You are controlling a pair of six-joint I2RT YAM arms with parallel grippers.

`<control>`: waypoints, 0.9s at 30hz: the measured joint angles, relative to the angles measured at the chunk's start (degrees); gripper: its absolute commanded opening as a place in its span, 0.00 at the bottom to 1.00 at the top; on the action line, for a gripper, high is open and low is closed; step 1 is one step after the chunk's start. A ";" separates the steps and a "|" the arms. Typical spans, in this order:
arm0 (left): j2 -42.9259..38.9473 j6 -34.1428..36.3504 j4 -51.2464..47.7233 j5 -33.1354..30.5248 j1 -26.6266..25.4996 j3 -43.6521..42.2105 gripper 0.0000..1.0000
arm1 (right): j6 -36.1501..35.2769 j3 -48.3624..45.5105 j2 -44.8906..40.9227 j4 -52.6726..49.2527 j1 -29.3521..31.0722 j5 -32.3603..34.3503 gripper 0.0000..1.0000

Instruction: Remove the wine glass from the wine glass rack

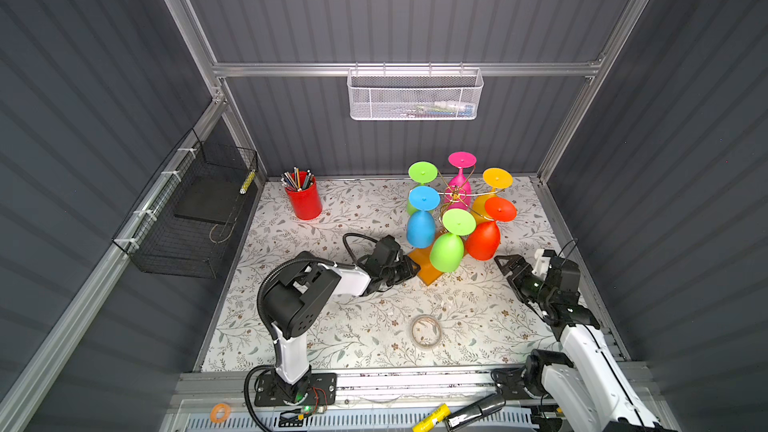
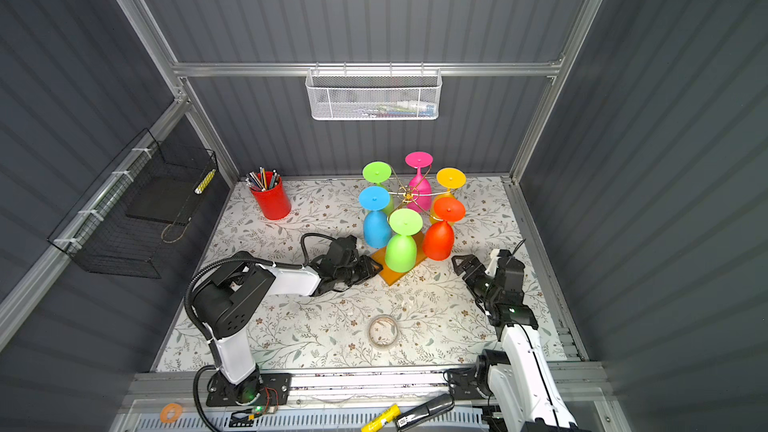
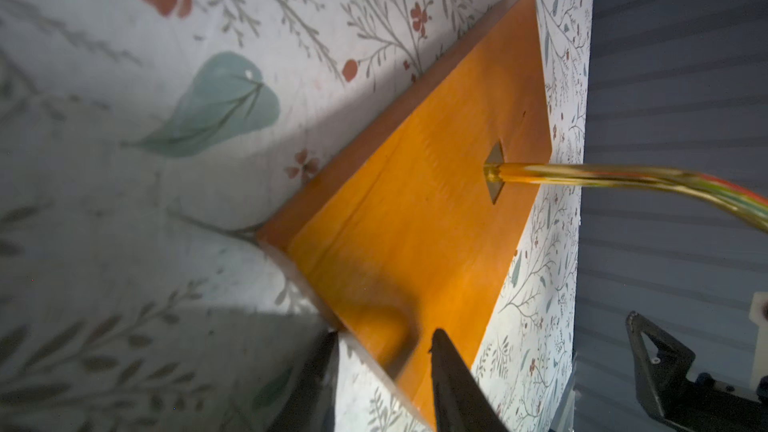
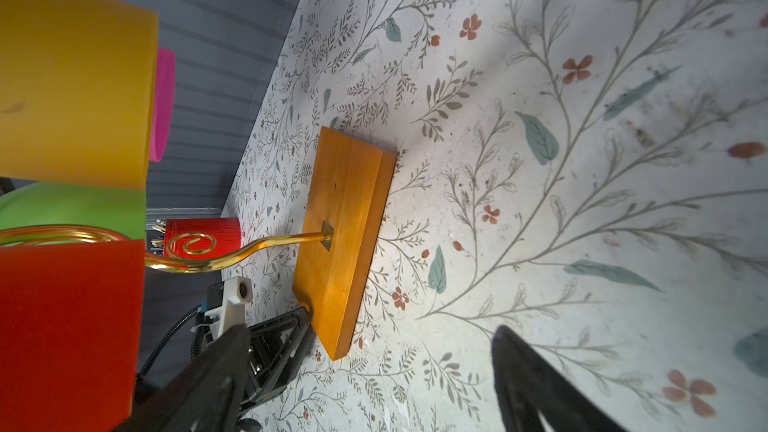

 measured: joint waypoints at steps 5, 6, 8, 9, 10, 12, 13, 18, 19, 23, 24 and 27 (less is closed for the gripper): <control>3.50 -0.79 1.90 -0.61 0.00 3.58 0.38 | -0.13 1.42 -0.68 -1.03 0.00 0.04 0.91; 4.26 -0.81 2.14 -0.66 0.00 4.46 0.38 | -0.17 1.86 -0.92 -1.18 0.00 0.04 0.92; 5.79 -0.83 2.49 -0.83 0.00 6.29 0.38 | -0.20 2.56 -1.40 -1.31 0.00 0.11 0.92; 6.69 -0.92 2.89 -0.85 0.00 7.26 0.38 | -0.20 2.86 -1.57 -1.44 0.00 0.35 0.92; 7.43 -1.05 3.30 -0.85 0.00 8.00 0.38 | -0.17 3.06 -1.75 -1.44 0.00 0.59 0.92; 9.25 -1.44 4.46 -0.90 0.00 9.86 0.38 | 0.00 3.23 -2.16 -1.49 0.00 1.36 0.92; 9.99 -1.55 4.81 -0.94 0.00 10.62 0.38 | 0.11 3.23 -2.40 -1.55 -0.04 1.84 0.92; 13.68 -2.14 5.88 -1.25 0.00 15.21 0.37 | 0.70 3.23 -3.21 -1.95 -0.66 4.20 0.92; 14.29 -2.27 5.97 -1.25 0.00 16.00 0.37 | 0.83 3.23 -3.21 -1.95 -0.81 4.55 0.92; 17.51 -2.62 7.02 -1.22 0.00 19.89 0.38 | 1.53 3.23 -3.17 -1.97 -1.92 5.25 0.93; 18.56 -2.78 7.43 -1.20 -0.02 21.18 0.38 | 1.66 3.23 -3.15 -1.97 -2.25 5.33 0.93; 21.53 -3.45 9.33 -1.07 -0.11 24.50 0.39 | 1.75 3.23 -3.15 -1.97 -3.23 5.62 0.93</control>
